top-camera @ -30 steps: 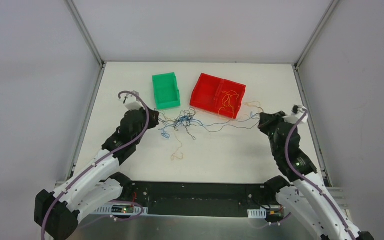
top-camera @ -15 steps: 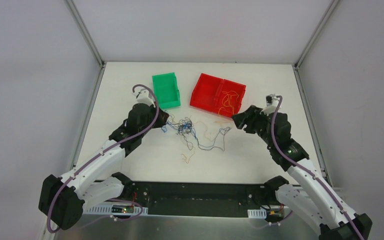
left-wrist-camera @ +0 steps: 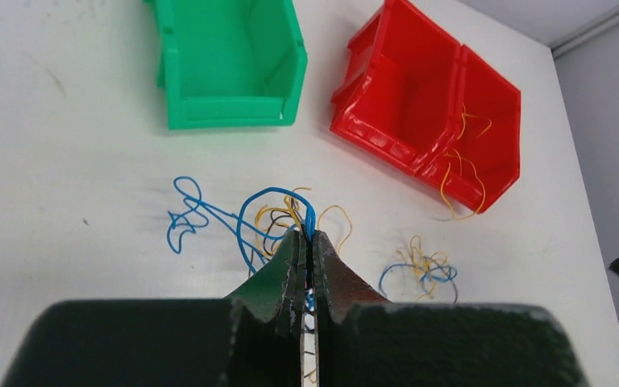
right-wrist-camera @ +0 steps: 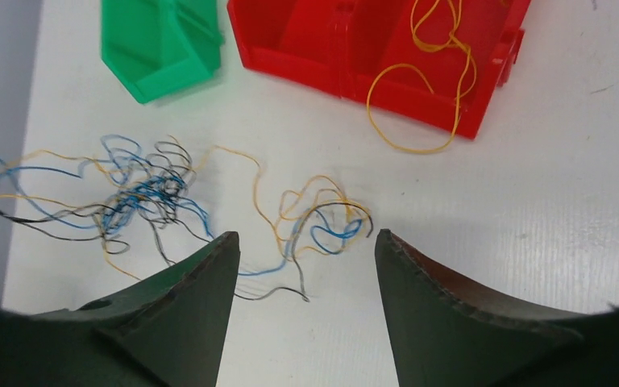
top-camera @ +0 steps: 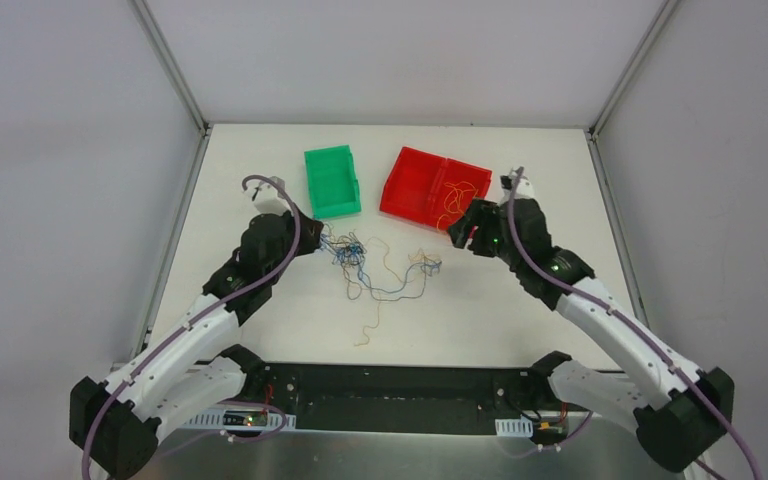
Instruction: Untangle the cables
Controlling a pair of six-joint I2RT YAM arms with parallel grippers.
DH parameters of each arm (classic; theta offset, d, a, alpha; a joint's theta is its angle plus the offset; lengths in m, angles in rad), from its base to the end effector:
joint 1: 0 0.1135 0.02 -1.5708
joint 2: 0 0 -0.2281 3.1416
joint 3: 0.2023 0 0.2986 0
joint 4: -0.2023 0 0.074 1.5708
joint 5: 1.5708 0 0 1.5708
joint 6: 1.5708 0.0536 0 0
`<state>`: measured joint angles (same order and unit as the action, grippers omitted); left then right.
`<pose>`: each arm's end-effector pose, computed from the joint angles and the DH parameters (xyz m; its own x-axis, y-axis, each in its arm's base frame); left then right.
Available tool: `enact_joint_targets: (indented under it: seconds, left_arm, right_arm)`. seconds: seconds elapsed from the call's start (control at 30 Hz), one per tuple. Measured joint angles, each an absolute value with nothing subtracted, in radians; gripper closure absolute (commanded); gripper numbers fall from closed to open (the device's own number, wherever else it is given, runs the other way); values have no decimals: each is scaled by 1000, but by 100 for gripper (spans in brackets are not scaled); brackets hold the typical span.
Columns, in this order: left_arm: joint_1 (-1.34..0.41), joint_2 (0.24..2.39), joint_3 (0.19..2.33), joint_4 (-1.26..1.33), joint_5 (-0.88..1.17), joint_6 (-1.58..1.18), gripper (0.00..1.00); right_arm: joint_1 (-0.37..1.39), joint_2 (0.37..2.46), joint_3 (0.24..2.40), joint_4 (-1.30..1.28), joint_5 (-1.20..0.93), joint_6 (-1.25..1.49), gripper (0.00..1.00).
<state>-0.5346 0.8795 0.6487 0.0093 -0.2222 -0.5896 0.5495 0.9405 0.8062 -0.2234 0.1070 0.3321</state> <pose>0.2609 -0.1408 0.2530 -0.3306 -0.4345 -0.8378 0.1542 0.8509 -0.5022 0.2611 0.1532 0.2735 -0.4237 0.1206 -0.8977 -0.3129 0.9106 0.2701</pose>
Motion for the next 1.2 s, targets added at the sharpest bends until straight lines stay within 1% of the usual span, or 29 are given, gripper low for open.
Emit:
enact_joint_targets:
  seconds: [0.13,0.2,0.27,0.37,0.5,0.77,0.87,0.9,0.93,1.03,1.1,1.2]
  left_arm:
    - [-535,810,632,8,-274,-593,100]
    - [-535,805,631,9,-287,-593,100]
    - [-535,812,631,7,-293,-594,100]
    - [-535,829,631,2,-293,-595,100]
    - [-535,845,631,1,-292,-595,100]
    - [-535,846,631,1,-291,-596,100]
    - [-535,847,631,1,-290,-596,100]
    - [-535,847,631,1,-290,-596,100]
    - [-535,847,631,1,-289,-596,100]
    - [-535,848,631,1,-290,-596,100]
    - [-535,848,631,1,-290,-596,100]
    - [-535,848,631,1,-295,-596,100]
  right_arm:
    - [662,1069,834,-271,210,363,36]
    - [703,1090,795,-266,232,382,42]
    - [730,1090,731,-240,230,396,45]
    - [745,1122,672,-201,197,407,45]
    - [780,1235,673,-123,155,412,44]
    - [881,1462,766,-13,130,398,43]
    - [897,1496,786,21,129,388,46]
    - [899,1503,790,27,128,387,48]
    - [900,1513,797,31,125,386,55]
    - [899,1547,815,43,121,382,83]
    - [899,1555,815,42,122,386,99]
    - [899,1533,814,18,134,394,100]
